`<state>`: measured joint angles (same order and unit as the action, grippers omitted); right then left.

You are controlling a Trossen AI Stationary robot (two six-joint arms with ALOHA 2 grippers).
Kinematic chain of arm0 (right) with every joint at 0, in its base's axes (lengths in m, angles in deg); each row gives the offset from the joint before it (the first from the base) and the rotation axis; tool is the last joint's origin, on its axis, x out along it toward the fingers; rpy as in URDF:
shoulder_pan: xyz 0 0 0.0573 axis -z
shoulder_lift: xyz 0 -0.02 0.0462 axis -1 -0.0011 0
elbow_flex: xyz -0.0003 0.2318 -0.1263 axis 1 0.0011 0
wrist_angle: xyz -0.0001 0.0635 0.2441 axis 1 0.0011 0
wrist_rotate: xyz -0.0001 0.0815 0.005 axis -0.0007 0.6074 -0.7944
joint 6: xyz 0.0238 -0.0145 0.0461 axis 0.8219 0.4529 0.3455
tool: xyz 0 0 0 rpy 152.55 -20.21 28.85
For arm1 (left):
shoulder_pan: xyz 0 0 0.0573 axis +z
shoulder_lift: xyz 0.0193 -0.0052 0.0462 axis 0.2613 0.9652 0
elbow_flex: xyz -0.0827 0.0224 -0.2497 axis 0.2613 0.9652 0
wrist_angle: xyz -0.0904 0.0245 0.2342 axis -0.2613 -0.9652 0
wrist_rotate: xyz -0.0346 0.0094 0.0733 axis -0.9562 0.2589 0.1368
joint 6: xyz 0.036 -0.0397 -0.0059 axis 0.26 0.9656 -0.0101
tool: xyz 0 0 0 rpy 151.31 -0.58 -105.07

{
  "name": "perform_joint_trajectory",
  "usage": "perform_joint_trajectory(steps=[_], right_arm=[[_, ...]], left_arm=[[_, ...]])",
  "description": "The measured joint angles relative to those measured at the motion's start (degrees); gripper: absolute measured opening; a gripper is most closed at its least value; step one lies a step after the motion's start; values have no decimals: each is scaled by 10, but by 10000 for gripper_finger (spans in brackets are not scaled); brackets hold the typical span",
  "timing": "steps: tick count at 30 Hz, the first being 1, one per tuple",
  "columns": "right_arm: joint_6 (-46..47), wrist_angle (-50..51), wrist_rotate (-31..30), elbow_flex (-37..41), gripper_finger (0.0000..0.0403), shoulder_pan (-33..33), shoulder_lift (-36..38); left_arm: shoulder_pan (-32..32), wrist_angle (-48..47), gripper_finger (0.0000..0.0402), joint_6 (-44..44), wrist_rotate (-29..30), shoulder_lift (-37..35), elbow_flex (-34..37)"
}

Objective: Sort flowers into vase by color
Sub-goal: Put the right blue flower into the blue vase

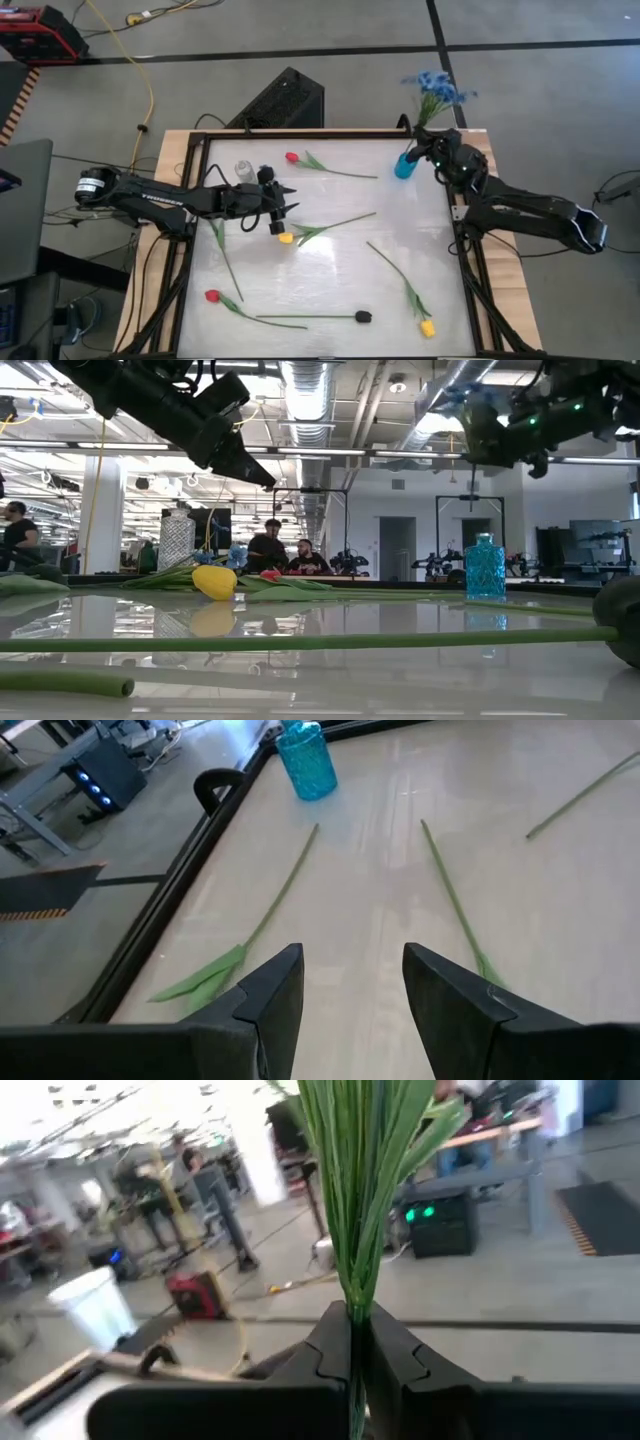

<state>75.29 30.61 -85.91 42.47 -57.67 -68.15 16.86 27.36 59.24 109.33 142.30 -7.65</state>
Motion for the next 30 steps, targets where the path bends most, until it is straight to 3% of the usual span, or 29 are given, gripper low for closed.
perform_joint_trajectory(steps=[9,30], right_arm=[[-53,-16,-55,27,35,0,-7],[-35,-57,-69,63,36,0,-27]], left_arm=[[4,-11,163,17,-1,0,0],[12,-18,163,22,-1,0,0]])
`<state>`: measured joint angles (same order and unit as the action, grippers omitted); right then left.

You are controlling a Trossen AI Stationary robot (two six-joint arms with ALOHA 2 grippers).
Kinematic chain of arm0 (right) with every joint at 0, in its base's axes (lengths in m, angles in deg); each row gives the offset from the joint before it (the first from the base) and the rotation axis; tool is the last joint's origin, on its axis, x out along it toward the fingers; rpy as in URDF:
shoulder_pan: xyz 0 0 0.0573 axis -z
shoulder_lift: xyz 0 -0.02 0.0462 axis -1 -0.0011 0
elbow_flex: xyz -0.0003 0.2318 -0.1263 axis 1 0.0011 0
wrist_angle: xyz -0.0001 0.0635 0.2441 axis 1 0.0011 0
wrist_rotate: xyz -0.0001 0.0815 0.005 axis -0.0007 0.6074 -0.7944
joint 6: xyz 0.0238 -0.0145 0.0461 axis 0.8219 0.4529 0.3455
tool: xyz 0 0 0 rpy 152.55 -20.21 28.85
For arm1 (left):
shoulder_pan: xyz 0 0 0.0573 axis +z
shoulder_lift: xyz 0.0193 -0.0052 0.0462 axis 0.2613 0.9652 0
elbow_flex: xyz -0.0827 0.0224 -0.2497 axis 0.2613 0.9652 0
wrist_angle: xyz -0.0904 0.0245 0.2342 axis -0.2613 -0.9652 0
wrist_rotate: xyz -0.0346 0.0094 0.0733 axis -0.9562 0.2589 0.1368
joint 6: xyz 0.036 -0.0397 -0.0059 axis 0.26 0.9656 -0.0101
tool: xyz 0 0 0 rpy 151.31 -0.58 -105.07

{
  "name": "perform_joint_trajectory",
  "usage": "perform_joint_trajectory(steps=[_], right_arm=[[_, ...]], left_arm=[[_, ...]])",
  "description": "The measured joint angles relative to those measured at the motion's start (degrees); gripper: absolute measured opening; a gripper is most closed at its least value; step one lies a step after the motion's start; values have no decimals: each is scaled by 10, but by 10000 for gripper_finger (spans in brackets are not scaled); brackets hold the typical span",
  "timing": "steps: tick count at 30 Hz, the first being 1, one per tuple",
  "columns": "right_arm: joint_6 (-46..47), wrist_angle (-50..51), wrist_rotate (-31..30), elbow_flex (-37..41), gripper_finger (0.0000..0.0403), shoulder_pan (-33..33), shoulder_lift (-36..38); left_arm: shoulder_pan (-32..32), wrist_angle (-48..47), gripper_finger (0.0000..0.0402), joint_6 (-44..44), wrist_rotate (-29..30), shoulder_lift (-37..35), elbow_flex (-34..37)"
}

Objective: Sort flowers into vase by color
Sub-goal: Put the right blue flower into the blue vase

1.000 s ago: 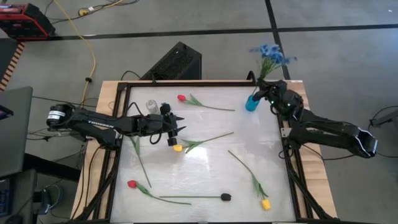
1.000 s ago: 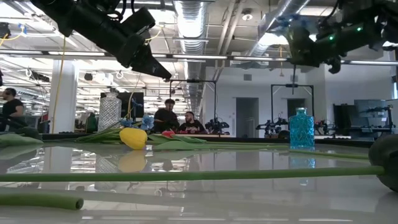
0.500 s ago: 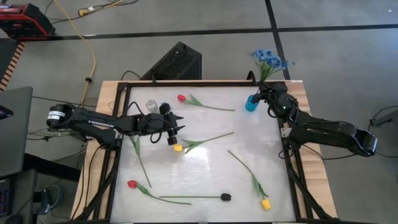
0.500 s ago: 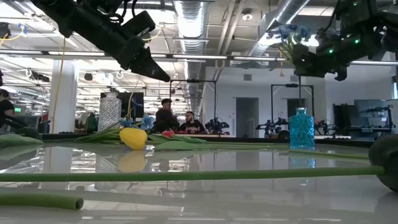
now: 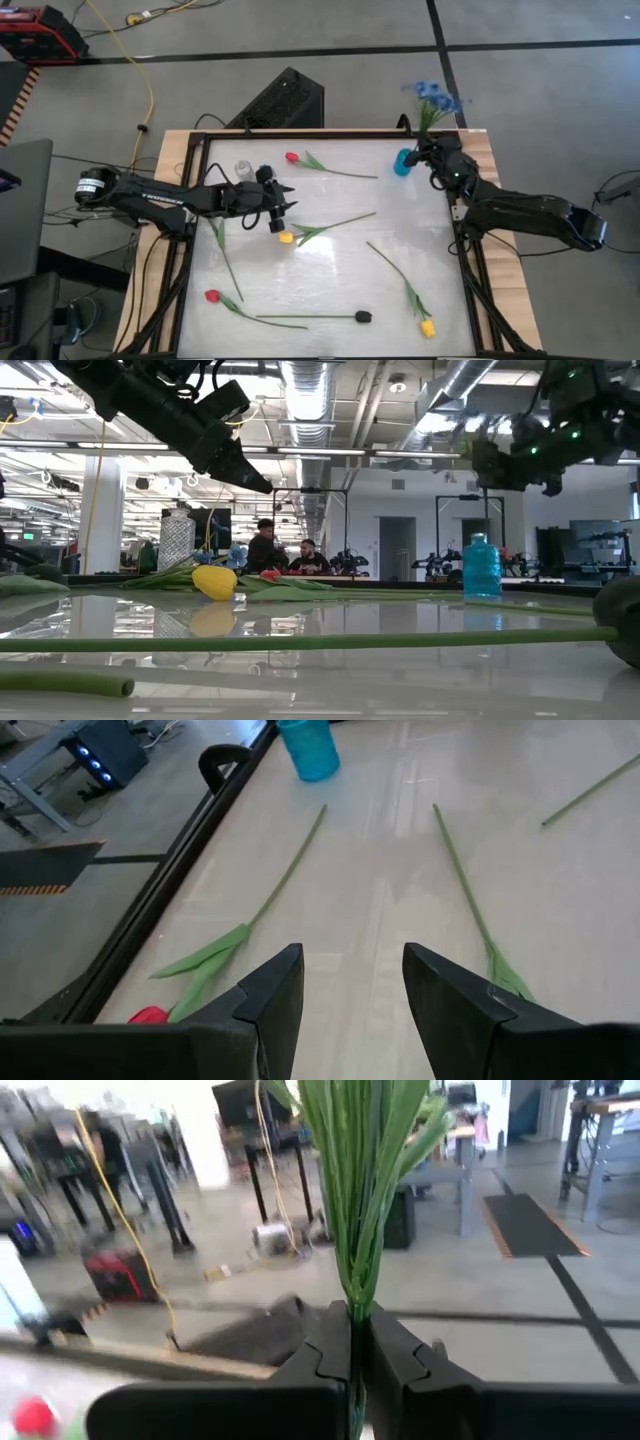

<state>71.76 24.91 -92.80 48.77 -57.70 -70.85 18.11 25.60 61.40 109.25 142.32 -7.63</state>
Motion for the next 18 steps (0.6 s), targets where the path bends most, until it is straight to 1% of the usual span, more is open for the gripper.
perform_joint_trajectory(steps=[9,14,18], right_arm=[[-2,-5,-2,0,36,2,-2],[-28,-59,-2,0,36,2,-1],[-36,-64,-2,0,36,10,-1]], left_arm=[[5,5,163,-1,0,0,11],[15,7,163,2,-1,0,11],[16,7,163,3,-5,0,11]])
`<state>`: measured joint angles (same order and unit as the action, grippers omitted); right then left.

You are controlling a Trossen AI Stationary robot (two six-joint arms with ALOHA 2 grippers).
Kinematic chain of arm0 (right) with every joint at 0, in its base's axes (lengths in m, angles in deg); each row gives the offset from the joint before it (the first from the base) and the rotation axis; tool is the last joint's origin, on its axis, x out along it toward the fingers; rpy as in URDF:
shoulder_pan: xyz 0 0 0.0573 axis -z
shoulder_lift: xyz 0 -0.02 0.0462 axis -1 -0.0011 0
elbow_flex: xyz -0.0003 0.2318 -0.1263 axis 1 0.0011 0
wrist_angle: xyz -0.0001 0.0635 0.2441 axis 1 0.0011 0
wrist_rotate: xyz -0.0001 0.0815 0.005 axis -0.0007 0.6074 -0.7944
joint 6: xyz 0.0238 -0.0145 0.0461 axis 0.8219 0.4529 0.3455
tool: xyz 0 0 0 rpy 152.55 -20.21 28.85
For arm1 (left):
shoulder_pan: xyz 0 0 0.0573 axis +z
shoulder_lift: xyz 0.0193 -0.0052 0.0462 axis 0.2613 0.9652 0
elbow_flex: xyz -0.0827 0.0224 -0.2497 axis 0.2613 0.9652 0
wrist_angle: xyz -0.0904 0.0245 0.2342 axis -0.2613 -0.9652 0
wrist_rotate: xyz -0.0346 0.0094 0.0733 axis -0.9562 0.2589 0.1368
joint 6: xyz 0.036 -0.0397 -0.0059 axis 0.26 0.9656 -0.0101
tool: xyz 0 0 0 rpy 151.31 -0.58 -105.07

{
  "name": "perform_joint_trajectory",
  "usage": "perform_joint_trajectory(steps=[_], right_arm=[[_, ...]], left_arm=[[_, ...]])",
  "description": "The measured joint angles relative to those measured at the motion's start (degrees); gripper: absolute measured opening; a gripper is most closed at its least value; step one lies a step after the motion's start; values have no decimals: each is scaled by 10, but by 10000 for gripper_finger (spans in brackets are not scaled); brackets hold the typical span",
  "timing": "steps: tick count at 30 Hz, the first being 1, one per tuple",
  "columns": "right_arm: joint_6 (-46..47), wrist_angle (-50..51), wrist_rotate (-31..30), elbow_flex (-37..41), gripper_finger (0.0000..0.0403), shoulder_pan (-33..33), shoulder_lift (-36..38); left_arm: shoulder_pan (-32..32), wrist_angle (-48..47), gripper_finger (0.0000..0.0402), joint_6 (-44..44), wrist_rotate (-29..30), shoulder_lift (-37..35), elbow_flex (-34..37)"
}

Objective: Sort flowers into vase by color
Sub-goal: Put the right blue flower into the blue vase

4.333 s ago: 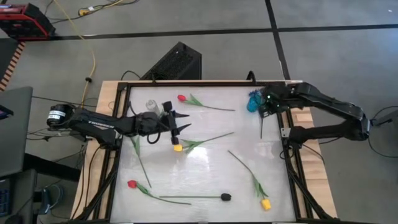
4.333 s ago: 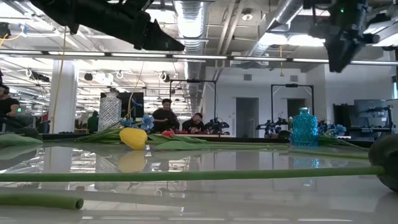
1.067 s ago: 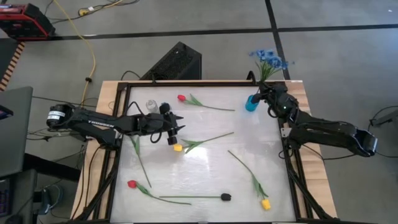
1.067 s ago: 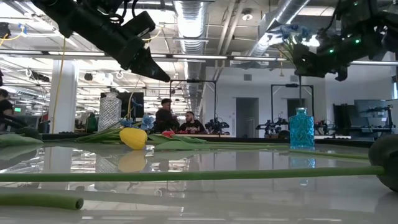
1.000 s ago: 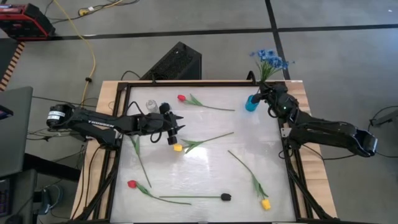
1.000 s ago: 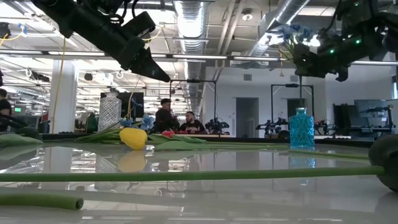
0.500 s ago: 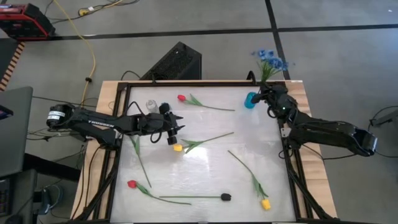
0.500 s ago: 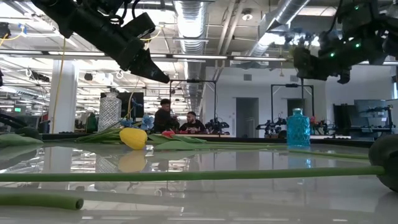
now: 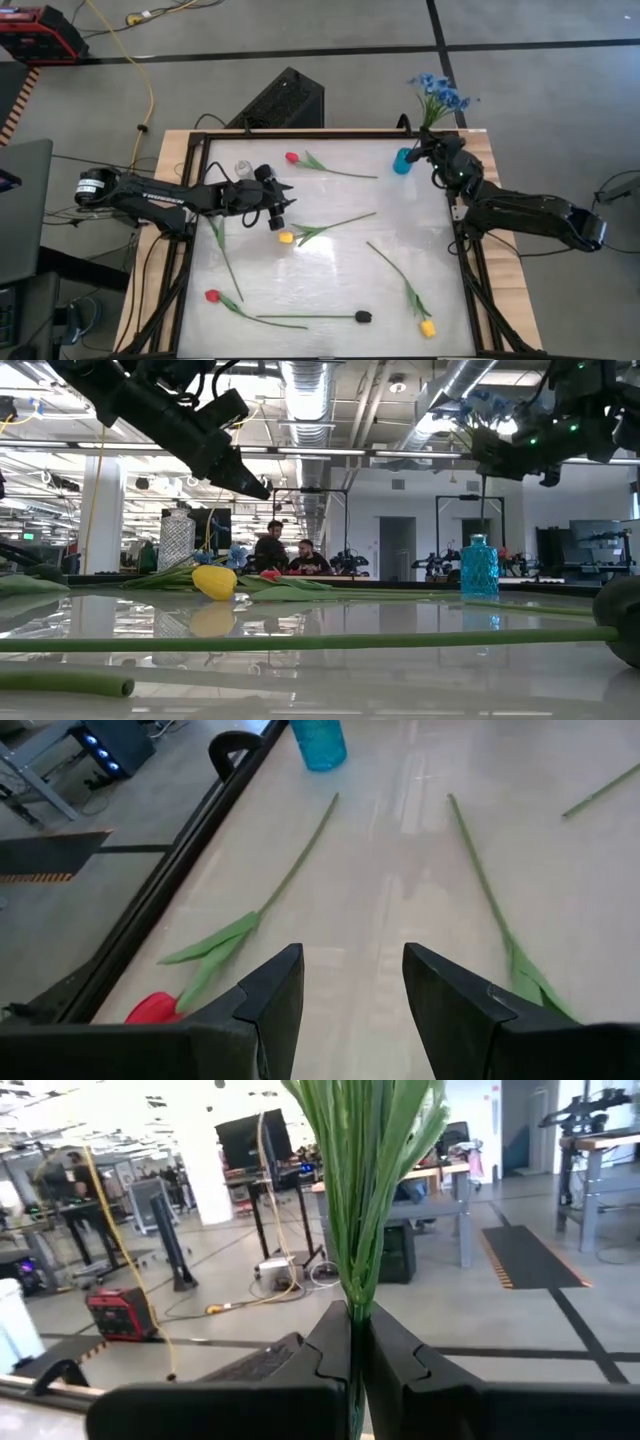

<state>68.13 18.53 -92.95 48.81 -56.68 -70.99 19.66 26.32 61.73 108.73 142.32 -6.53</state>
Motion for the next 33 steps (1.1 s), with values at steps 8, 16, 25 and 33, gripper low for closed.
perform_joint_trajectory(steps=[8,16,25,33], right_arm=[[0,-10,0,0,36,7,-34],[0,-65,1,-1,36,11,-101],[7,-115,1,-1,36,3,-138],[-30,-127,-13,-1,36,6,-111]], left_arm=[[0,1,163,0,0,0,0],[0,2,163,-2,0,0,0],[0,2,163,-5,0,0,0],[0,2,163,-9,-1,0,0]])
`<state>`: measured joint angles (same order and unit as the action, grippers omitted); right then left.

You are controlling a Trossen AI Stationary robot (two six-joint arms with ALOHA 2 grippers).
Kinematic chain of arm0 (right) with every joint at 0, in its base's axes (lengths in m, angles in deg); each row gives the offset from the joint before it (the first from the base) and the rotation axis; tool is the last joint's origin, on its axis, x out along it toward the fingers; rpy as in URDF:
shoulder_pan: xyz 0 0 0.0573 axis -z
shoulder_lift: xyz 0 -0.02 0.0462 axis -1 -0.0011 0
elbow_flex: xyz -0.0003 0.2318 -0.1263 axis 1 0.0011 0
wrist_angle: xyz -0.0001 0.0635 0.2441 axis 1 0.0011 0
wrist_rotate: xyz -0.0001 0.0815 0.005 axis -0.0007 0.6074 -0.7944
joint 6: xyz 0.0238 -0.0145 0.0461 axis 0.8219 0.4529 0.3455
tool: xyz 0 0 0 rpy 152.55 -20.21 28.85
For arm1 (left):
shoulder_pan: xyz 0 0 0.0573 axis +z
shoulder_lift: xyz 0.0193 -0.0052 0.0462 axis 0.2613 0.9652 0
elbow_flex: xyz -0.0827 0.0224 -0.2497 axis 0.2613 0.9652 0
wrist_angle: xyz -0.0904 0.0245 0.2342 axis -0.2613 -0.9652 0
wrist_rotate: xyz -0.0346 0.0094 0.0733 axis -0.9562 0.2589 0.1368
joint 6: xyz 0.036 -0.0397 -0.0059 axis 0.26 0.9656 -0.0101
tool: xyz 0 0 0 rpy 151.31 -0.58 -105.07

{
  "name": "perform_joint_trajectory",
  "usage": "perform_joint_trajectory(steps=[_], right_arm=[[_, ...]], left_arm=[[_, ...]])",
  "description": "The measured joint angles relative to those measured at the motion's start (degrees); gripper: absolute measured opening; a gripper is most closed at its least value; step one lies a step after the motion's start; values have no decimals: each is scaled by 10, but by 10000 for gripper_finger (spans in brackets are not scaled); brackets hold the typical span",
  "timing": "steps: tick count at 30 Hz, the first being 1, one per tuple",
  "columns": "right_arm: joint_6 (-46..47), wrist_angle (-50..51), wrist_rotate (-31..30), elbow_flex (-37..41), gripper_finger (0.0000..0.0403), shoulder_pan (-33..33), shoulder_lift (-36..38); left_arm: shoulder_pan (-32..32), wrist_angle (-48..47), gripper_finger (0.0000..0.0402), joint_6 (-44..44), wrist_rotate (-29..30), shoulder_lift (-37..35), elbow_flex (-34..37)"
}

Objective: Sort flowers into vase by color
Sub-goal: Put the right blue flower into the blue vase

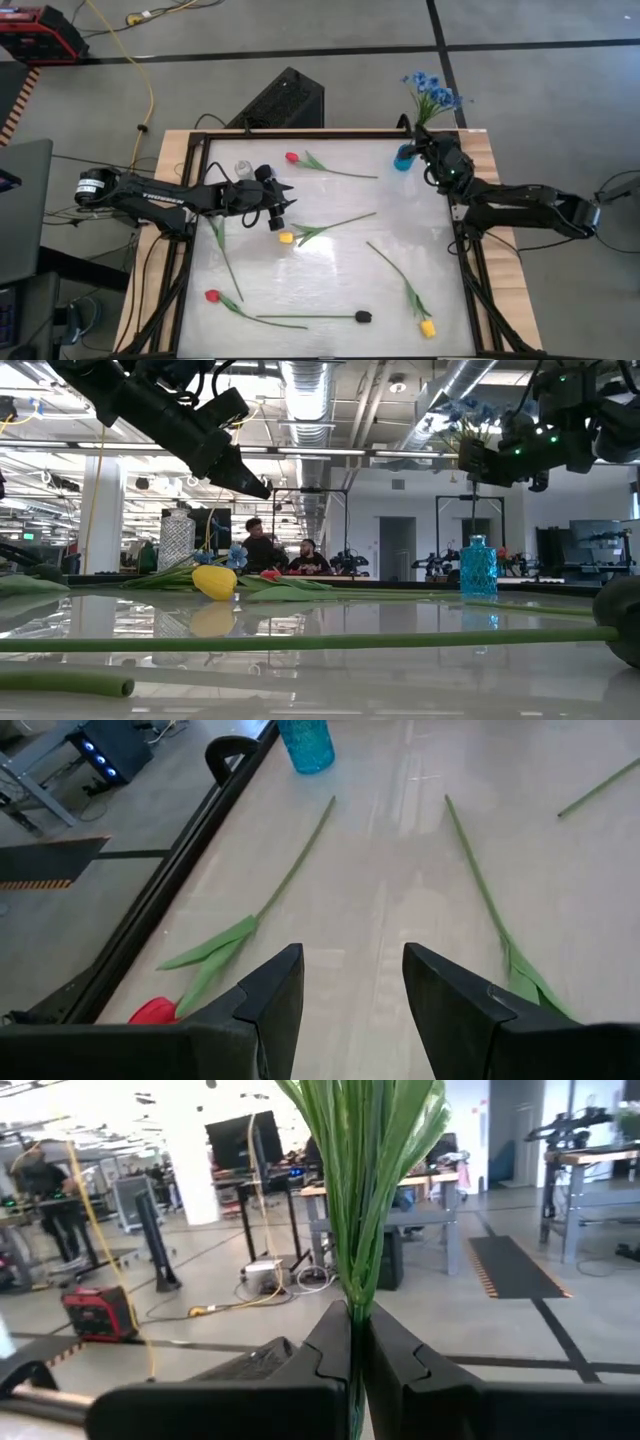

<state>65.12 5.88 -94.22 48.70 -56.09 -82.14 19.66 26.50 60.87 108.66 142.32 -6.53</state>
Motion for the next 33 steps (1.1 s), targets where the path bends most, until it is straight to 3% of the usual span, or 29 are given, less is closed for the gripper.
perform_joint_trajectory(steps=[9,21,28,33], right_arm=[[-9,4,0,0,36,19,9],[-10,1,0,0,38,19,-70],[-11,38,18,0,75,4,-66],[-11,144,20,-18,107,-13,-39]], left_arm=[[0,0,163,5,0,0,0],[0,3,163,15,0,0,0],[0,3,163,29,0,0,0],[0,3,163,31,0,0,0]])
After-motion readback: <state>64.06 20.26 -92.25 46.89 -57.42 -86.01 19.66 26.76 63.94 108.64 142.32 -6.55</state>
